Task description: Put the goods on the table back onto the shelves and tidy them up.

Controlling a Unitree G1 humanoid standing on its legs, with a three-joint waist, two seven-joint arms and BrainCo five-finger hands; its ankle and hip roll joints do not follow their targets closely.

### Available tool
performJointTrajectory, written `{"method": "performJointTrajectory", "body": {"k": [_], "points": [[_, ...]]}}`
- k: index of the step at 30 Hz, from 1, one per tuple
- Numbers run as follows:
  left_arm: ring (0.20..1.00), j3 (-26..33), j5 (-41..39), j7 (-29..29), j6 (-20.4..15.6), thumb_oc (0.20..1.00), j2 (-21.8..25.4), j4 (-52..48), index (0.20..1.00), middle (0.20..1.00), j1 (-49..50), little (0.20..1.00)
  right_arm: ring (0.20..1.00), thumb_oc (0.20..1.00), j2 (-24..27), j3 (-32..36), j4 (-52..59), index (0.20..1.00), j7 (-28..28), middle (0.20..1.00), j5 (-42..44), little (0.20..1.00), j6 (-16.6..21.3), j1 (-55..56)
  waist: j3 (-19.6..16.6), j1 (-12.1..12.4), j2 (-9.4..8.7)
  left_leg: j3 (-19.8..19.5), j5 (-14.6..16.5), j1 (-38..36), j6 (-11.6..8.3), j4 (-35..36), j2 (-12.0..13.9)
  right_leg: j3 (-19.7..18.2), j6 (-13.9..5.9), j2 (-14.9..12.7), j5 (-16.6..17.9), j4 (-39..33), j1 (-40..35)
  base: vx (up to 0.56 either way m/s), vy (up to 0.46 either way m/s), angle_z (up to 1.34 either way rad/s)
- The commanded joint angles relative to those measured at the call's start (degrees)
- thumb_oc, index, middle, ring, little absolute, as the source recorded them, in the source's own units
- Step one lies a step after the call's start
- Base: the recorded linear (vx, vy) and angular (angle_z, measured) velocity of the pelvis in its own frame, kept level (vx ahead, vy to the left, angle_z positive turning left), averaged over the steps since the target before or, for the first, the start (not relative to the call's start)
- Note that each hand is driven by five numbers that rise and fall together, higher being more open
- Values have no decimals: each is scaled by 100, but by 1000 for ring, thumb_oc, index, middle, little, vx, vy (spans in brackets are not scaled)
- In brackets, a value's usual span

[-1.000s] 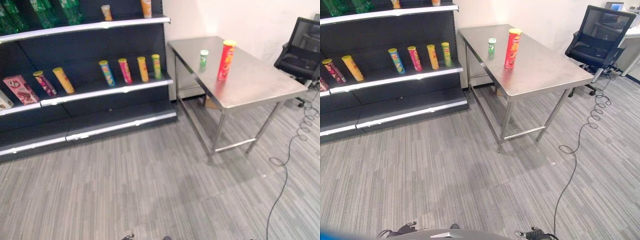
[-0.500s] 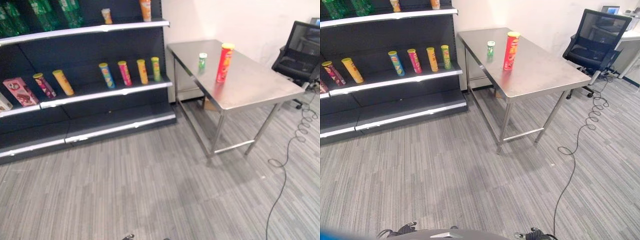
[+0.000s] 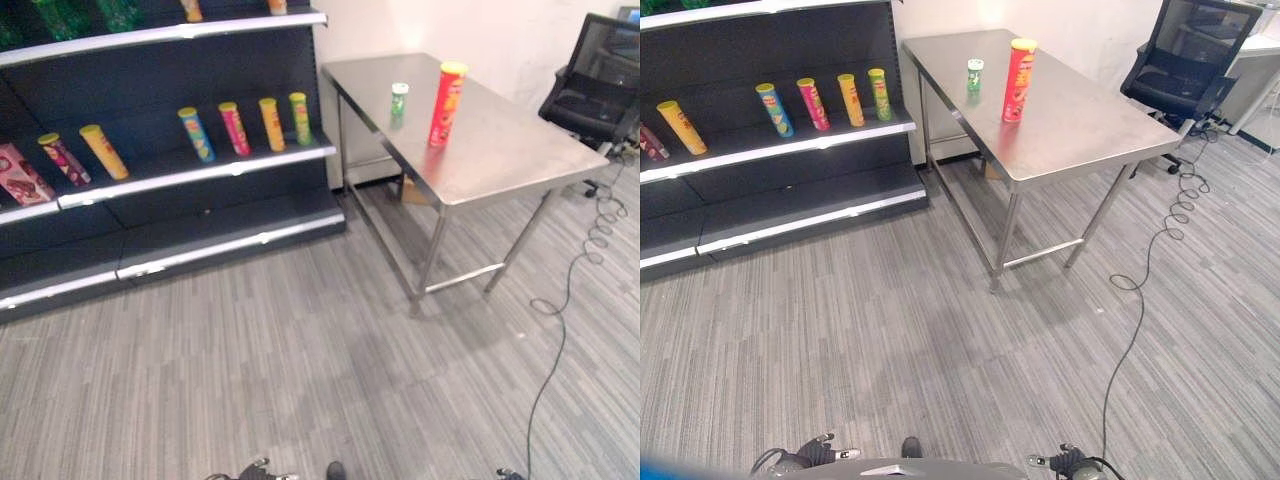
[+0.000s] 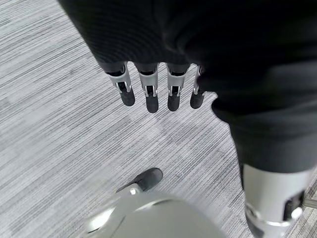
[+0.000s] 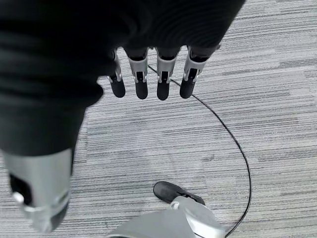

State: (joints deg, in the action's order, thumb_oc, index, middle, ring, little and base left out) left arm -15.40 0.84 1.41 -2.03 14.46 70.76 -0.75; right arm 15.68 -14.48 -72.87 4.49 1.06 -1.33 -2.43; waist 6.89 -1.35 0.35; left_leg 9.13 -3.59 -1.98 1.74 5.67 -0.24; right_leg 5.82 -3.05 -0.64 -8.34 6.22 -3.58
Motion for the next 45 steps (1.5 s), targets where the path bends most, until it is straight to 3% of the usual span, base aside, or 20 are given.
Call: {"method": "performJointTrajectory", "body": {"k": [1, 2, 6, 8, 10, 12, 14, 15, 19, 24, 27, 28, 30, 33, 36, 37, 39, 40, 43, 45], "points": [[1000, -49, 4, 13, -62, 1000, 206, 183, 1000, 1000, -341, 1000, 1000, 1000, 206, -146, -53, 1000, -7, 1000, 102, 1000, 3, -319, 91, -7, -13, -214, 790, -385, 64, -206, -232, 193, -579, -654, 563, 1110, 810, 103, 150, -25], [1000, -69, 34, 2, -49, 1000, 223, 192, 1000, 1000, -350, 1000, 1000, 1000, 186, -127, -40, 1000, -2, 1000, 134, 1000, 8, -285, 155, -62, 34, -231, 829, -526, 106, -186, -237, 218, -556, -703, 724, 1735, 1081, 71, 87, -23], [1000, -85, 45, -17, -51, 1000, 223, 195, 1000, 1000, -362, 1000, 1000, 1000, 153, -109, -76, 1000, -10, 1000, 152, 1000, -6, -209, 179, -157, 65, -316, 938, -725, 101, -121, -264, 201, -477, -679, 849, 1694, 1444, 194, 60, 5], [1000, -87, 11, -7, -65, 1000, 223, 202, 1000, 1000, -413, 1000, 1000, 1000, 151, -90, -104, 1000, -19, 1000, 153, 1000, -23, -160, 210, -296, -1, -504, 1091, -897, 58, -110, -349, 37, -522, -568, 1138, 473, 1655, 251, -33, 13], [1000, -69, 12, -8, -63, 1000, 225, 204, 1000, 1000, -422, 1000, 1000, 1000, 154, -82, -107, 1000, -16, 1000, 161, 1000, -46, -151, 246, -334, -8, -559, 1151, -985, 33, -101, -341, 11, -582, -558, 1303, 3, 1590, 218, -50, 39], [1000, -35, 15, 4, -71, 1000, 226, 240, 1000, 1000, -436, 1000, 1000, 1000, 142, -87, -114, 1000, -15, 1000, 111, 1000, -73, -126, 269, -376, -69, -585, 1249, -1135, -26, -107, -345, 147, -702, -573, 1565, -656, 1824, 263, -56, 29], [1000, 26, 0, -17, -75, 1000, 209, 268, 1000, 1000, -436, 1000, 1000, 1000, 145, -86, -135, 1000, -37, 1000, -6, 1000, -97, -49, 247, -394, -110, -567, 1423, -1437, -141, -88, -292, 926, -812, -657, 1681, -1122, 1981, 381, -81, 0], [1000, 32, -6, -25, -77, 1000, 194, 275, 1000, 1000, -429, 1000, 1000, 1000, 157, -83, -136, 1000, -35, 1000, -21, 1000, -92, -28, 219, -403, -130, -570, 1476, -1519, -162, -75, -297, 1055, -808, -678, 1720, -1121, 1981, 332, -73, 5], [1000, -17, 69, -30, -80, 1000, 104, 308, 1000, 1000, -386, 1000, 1000, 1000, 210, -69, -175, 1000, -55, 1000, -2, 1000, -61, 145, 20, -493, -159, -730, 1797, -1816, -223, -154, -165, 1095, -657, -541, 1883, -1059, 1700, 410, -113, 27], [1000, -89, -10, -41, -73, 1000, 52, 208, 1000, 1000, -353, 1000, 1000, 1000, 277, -36, -148, 1000, -34, 1000, 120, 1000, -13, 190, -134, -514, -56, -793, 1228, -1575, -592, -959, 156, 1189, -467, -351, 1716, -930, 1476, 305, -140, 34], [1000, -43, -198, -72, -46, 1000, 52, 115, 1000, 1000, -303, 1000, 1000, 1000, 307, -35, -65, 1000, 17, 1000, 314, 1000, 36, 140, -126, -494, -49, -584, 384, -977, -989, -2656, 420, 1218, -89, -84, 1305, -1014, 907, 394, -200, 36], [1000, -43, -198, -72, -45, 1000, 56, 115, 1000, 1000, -304, 1000, 1000, 1000, 303, -35, -65, 1000, 17, 1000, 314, 1000, 36, 139, -139, -509, -70, -598, 364, -955, -984, -2651, 396, 1227, -92, -112, 1308, -1010, 925, 190, -112, 8], [1000, 44, -360, -20, -40, 1000, 56, 109, 1000, 1000, -290, 1000, 1000, 1000, 309, -51, 8, 1000, 67, 1000, 416, 1000, 62, 72, -32, -408, -143, -401, -36, -549, -921, -3742, 556, 1105, 103, 29, 1059, -1082, 530, 268, -146, -1], [1000, 105, -483, -5, -39, 1000, 60, 109, 1000, 1000, -302, 1000, 1000, 1000, 312, -96, -17, 1000, 75, 1000, 382, 1000, 39, 12, 45, -302, -247, -207, 109, -123, -766, -4013, 581, 1020, 136, -13, 921, -1122, 350, 186, -80, -12], [1000, 184, -648, 14, -46, 1000, 25, 116, 1000, 1000, -321, 1000, 1000, 1000, 306, -117, -32, 1000, 114, 1000, 425, 1000, 49, -46, 189, -115, -364, 132, 803, 491, -498, -3423, 749, 938, 20, -138, 740, -1122, 90, 182, -2, -8], [1000, 189, -676, 27, -59, 1000, 27, 115, 1000, 1000, -330, 1000, 1000, 1000, 307, -111, -18, 1000, 132, 1000, 439, 1000, 62, -62, 209, -92, -384, 175, 836, 652, -503, -3012, 789, 912, -15, -190, 697, -1122, 36, 203, 51, -2], [1000, 197, -712, 47, -66, 1000, 29, 130, 1000, 1000, -336, 1000, 1000, 1000, 302, -110, -6, 1000, 166, 1000, 434, 1000, 71, -52, 246, -51, -367, 82, 483, 915, -605, -1975, 874, 841, -34, -194, 587, -1122, -79, 261, 117, -2], [1000, 238, -805, 74, -89, 1000, 54, 110, 1000, 1000, -320, 1000, 1000, 1000, 319, -120, -4, 1000, 209, 1000, 367, 1000, 95, -30, 298, 45, -245, -276, -309, 1088, -801, -960, 970, 738, -14, -74, 448, -1122, -273, 406, 173, -4], [1000, 332, -996, 101, -119, 1000, 38, 178, 1000, 1000, -290, 1000, 1000, 1000, 347, -117, -85, 1000, 227, 1000, 284, 1000, 110, -17, 376, 176, -179, -956, -681, 1406, -1018, -86, 1033, 468, 10, 36, 192, -1122, -548, 370, 153, -21], [1000, 333, -991, 108, -112, 1000, 20, 246, 1000, 1000, -269, 1000, 1000, 1000, 360, -110, -150, 1000, 221, 1000, 232, 1000, 96, -19, 384, 182, -158, -1084, -760, 1653, -1122, -67, 1131, 308, -9, 30, 79, -1122, -704, 349, 180, -47]]}}
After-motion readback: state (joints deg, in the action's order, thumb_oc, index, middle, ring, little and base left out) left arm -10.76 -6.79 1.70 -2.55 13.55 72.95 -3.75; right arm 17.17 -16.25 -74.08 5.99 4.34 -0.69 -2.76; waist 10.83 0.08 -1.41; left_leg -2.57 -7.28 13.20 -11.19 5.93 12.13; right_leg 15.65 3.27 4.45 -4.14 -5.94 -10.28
